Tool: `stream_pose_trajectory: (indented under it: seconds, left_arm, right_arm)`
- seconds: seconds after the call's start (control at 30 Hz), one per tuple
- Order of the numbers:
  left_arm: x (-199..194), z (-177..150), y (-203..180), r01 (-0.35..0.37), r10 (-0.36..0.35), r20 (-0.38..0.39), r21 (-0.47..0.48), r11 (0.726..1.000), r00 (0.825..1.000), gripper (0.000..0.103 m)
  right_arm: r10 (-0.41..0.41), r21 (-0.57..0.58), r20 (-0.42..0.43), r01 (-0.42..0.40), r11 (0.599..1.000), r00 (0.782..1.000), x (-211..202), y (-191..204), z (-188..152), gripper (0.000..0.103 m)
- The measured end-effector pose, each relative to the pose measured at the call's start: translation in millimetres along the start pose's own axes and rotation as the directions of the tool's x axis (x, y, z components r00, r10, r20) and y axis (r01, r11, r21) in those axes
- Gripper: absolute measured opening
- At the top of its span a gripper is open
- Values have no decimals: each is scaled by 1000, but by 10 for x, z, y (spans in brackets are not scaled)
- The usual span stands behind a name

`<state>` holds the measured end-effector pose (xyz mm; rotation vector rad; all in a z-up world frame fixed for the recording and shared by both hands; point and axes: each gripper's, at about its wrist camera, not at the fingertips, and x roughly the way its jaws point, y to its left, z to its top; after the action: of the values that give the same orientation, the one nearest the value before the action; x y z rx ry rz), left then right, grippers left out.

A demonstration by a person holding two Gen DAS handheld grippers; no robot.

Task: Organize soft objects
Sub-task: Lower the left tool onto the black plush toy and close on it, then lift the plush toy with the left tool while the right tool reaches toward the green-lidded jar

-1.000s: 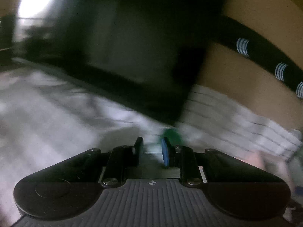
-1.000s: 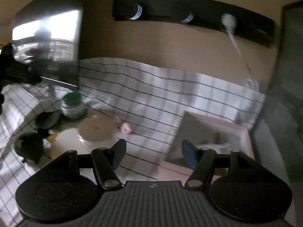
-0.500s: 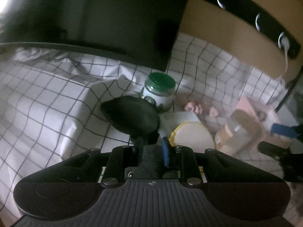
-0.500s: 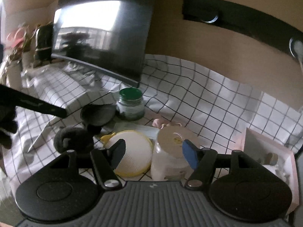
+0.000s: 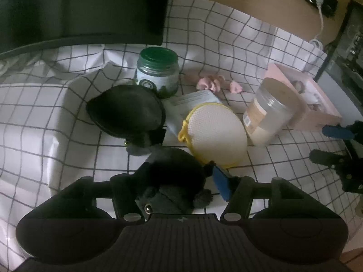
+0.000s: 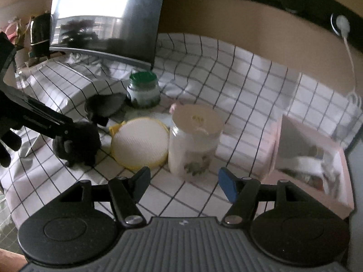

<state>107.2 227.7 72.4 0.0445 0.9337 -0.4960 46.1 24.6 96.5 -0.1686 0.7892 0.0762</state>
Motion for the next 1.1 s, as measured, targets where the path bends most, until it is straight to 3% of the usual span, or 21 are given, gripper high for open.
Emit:
stream_pose_trajectory:
  seconds: [0.13, 0.3, 0.43, 0.6, 0.7, 0.8, 0.9, 1.1]
  left_arm:
    - [98, -13, 93, -105, 104, -20, -46, 993, 994, 69]
    - [225, -44, 241, -50, 48, -15, -179, 983, 999, 79]
    - [389, -102, 269, -9, -4, -60, -220, 976, 998, 79]
    - [303, -197, 372, 62, -68, -14, -267, 962, 998, 77]
    - [89, -290, 555, 101, -97, 27, -322, 941, 995, 76]
    - [-244, -414, 805, 102, -81, 74, -359, 928, 994, 76]
    - [-543, -512, 1067, 78, -39, 109, -385, 920, 993, 76]
    - [-1018, -627, 1642, 50, 38, 184, -451, 891, 982, 76]
  right_arm:
    - [13, -9, -24, -13, 1000, 1000, 47, 50, -41, 67]
    - [36, -40, -41, -37, 999, 999, 99, 154, -30, 67]
    - [51, -53, -52, -53, 997, 997, 152, 245, 35, 67]
    - [86, -53, -40, -88, 995, 995, 222, 369, 256, 67]
    - [116, -81, -18, -117, 990, 993, 318, 494, 469, 67]
    - [164, -63, -8, -164, 984, 986, 524, 638, 721, 67]
    - [221, 19, -19, -221, 975, 975, 888, 775, 987, 67]
    - [247, 193, -63, -231, 954, 967, 1677, 1040, 1285, 67]
